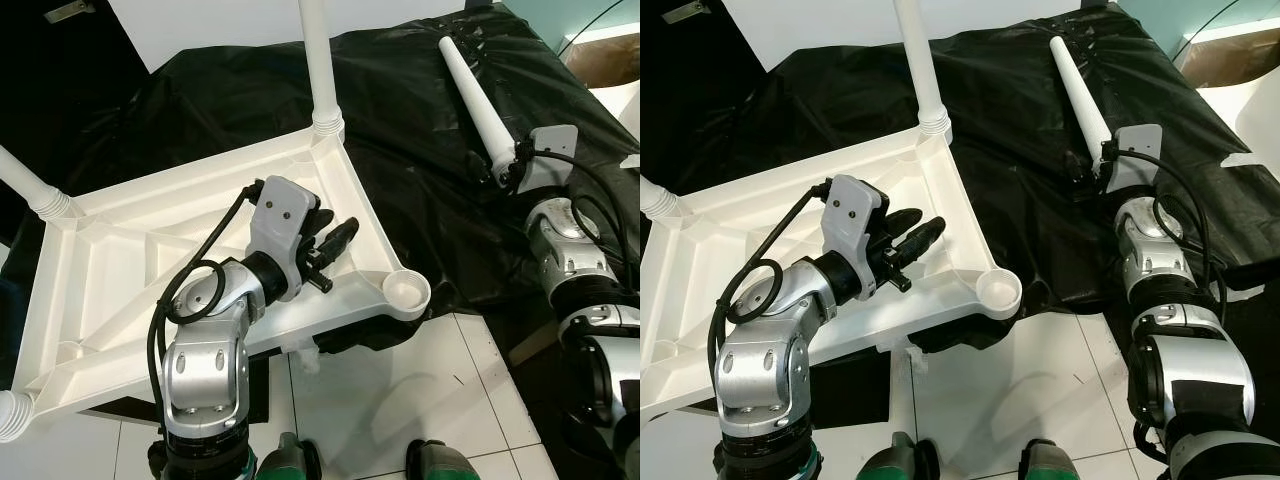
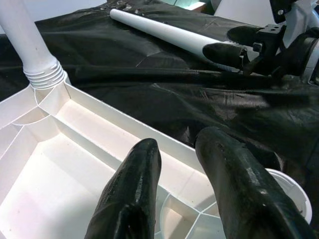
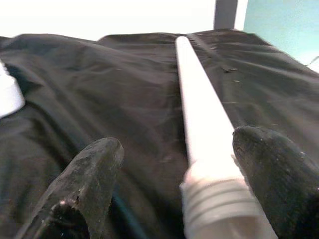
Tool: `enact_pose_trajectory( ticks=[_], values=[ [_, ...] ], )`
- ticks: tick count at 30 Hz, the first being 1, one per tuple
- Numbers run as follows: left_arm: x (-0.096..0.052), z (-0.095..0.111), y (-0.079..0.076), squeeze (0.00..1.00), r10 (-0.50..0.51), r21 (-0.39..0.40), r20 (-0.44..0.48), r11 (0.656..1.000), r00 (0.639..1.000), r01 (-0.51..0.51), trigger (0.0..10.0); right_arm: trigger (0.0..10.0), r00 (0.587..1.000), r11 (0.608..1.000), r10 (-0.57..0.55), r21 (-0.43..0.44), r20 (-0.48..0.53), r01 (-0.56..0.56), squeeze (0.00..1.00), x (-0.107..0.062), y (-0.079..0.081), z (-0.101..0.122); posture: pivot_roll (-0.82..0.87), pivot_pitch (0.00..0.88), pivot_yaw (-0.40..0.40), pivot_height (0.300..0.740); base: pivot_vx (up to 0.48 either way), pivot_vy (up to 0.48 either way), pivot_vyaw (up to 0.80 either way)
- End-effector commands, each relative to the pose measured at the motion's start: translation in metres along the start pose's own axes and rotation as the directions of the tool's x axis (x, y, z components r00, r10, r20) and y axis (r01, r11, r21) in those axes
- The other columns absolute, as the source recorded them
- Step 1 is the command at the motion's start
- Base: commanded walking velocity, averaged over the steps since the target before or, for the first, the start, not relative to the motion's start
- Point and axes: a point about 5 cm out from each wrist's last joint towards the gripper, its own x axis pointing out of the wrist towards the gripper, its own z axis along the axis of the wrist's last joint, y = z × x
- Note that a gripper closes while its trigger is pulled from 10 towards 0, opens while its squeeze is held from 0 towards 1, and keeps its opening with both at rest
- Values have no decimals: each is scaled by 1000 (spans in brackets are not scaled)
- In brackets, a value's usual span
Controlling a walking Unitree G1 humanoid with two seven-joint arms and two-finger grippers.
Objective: Building children table
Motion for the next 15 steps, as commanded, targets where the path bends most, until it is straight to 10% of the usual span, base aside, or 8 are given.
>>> enact_pose_trajectory(
  ticks=[1, 15],
  values=[
    [-4, -1, 4, 0, 96, -4, -5, 995, 995, -96, 10000, 10000, 997, 999, -36, -1, -62, 36, 0, -8, -4, -16, 87, 184, 127, 740, 0, 0, 0],
    [-4, -1, 5, 0, 90, -5, -9, 996, 996, -90, 10000, 10000, 995, 998, -67, -3, -75, 67, 0, -16, -13, -23, 83, 185, 135, 740, 0, 0, 0]
  ],
)
